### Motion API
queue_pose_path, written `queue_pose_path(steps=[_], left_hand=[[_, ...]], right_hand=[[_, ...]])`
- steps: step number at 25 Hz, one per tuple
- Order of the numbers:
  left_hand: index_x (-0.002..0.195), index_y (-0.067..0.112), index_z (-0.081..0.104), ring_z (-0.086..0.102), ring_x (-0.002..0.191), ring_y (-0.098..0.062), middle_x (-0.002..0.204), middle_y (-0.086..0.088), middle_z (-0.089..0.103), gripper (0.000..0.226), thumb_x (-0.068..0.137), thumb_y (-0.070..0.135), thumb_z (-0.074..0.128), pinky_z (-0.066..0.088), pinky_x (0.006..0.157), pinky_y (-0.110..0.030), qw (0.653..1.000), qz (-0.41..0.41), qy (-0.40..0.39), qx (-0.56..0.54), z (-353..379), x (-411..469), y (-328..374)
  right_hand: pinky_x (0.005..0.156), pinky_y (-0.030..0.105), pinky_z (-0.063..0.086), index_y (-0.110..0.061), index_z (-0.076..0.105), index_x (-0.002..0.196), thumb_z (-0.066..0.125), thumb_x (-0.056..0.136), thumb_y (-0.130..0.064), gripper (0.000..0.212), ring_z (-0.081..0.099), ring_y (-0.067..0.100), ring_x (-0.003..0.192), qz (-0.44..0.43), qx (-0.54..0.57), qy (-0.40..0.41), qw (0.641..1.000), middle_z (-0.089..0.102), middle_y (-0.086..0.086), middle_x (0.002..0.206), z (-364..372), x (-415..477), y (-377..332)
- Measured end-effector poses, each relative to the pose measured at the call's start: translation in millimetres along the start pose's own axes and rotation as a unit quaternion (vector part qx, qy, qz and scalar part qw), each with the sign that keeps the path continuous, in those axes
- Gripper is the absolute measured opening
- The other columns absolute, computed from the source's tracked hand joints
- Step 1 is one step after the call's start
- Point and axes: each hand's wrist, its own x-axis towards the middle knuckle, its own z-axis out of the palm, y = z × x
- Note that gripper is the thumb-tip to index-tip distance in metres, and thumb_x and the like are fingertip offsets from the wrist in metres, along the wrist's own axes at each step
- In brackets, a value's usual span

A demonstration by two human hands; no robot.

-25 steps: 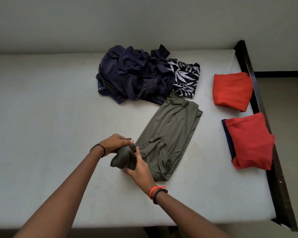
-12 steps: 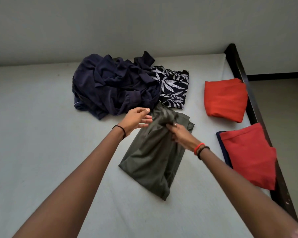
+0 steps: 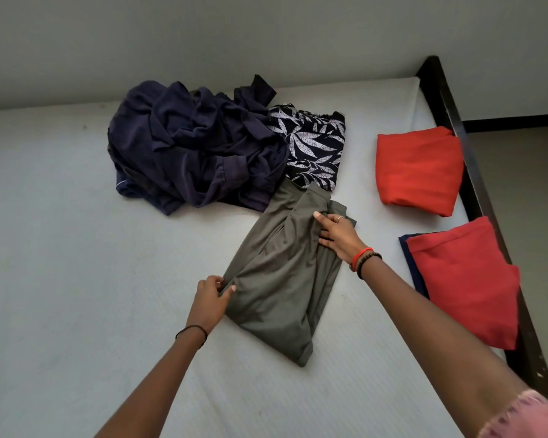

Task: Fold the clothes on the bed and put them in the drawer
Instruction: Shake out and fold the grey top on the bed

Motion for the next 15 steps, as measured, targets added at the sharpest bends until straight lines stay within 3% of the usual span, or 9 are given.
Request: queue_pose_path(steps=[2,3,4,6,8,10,12,15], left_hand=[[0.126,0.006,0.049,0.055,0.107,-0.027,0.126,-0.014,0.044,0.042,0.091,0.026,0.061,0.047,0.094,-0.036,0.999,0.022,0.025,0.018,1,-6,-1],[0.127,0.009,0.049,0.055,0.109,-0.025,0.128,-0.011,0.045,0.041,0.091,0.026,0.061,0.047,0.095,-0.037,0.993,0.078,0.059,0.06,-1,-8,-1],[0.128,0.011,0.049,0.054,0.112,-0.023,0.13,-0.008,0.047,0.041,0.092,0.026,0.06,0.047,0.096,-0.038,0.977,0.154,0.083,0.121,-3,-10,-2],[0.137,0.018,0.043,0.048,0.127,-0.02,0.142,-0.001,0.044,0.051,0.091,0.033,0.057,0.039,0.108,-0.041,0.911,0.316,0.059,0.259,-5,-11,-6],[0.148,0.019,0.03,0.03,0.142,-0.017,0.155,0.002,0.03,0.072,0.086,0.048,0.052,0.021,0.116,-0.042,0.829,0.407,-0.008,0.384,-3,-13,-14],[0.15,0.015,0.027,0.025,0.144,-0.016,0.156,0.0,0.026,0.087,0.076,0.053,0.054,0.018,0.113,-0.043,0.776,0.424,-0.051,0.464,2,-10,-20],[0.15,0.013,0.027,0.024,0.144,-0.017,0.157,-0.003,0.024,0.092,0.069,0.04,0.062,0.018,0.112,-0.043,0.766,0.421,-0.056,0.483,8,-6,-25],[0.151,0.013,0.02,0.014,0.146,-0.015,0.159,-0.003,0.018,0.092,0.066,0.022,0.056,0.012,0.115,-0.041,0.777,0.422,-0.044,0.466,13,1,-34]], right_hand=[[0.078,0.03,0.055,-0.016,0.053,0.088,0.068,0.086,-0.012,0.016,0.062,0.017,0.085,-0.069,-0.021,0.076,0.995,0.062,0.006,0.093,2,7,-7],[0.086,0.036,0.052,-0.014,0.054,0.092,0.07,0.084,-0.011,0.018,0.061,0.021,0.089,-0.111,-0.065,0.127,0.984,0.061,0.009,0.096,3,7,-8],[0.093,0.039,0.048,-0.011,0.055,0.101,0.069,0.084,-0.012,0.022,0.058,0.024,0.094,-0.148,-0.129,0.187,0.963,0.058,0.011,0.101,6,3,-6],[0.101,0.043,0.042,-0.003,0.051,0.124,0.061,0.088,-0.023,0.042,0.053,0.031,0.11,-0.239,-0.277,0.258,0.894,0.053,0.018,0.117,17,-24,12],[0.111,0.047,0.034,0.0,0.037,0.142,0.052,0.09,-0.038,0.066,0.04,0.035,0.133,-0.308,-0.43,0.184,0.828,0.042,0.024,0.141,37,-66,49],[0.118,0.047,0.022,-0.002,0.021,0.15,0.051,0.089,-0.048,0.082,0.022,0.032,0.145,-0.329,-0.586,0.065,0.737,0.023,0.019,0.155,57,-106,101],[0.118,0.05,0.019,0.001,0.022,0.148,0.057,0.081,-0.046,0.089,0.02,0.031,0.145,-0.337,-0.657,0.021,0.674,0.021,0.021,0.156,71,-132,149],[0.113,0.05,0.017,0.005,0.024,0.146,0.037,0.084,-0.022,0.069,0.025,0.034,0.143,-0.293,-0.69,0.037,0.661,0.019,0.024,0.154,78,-144,186]])
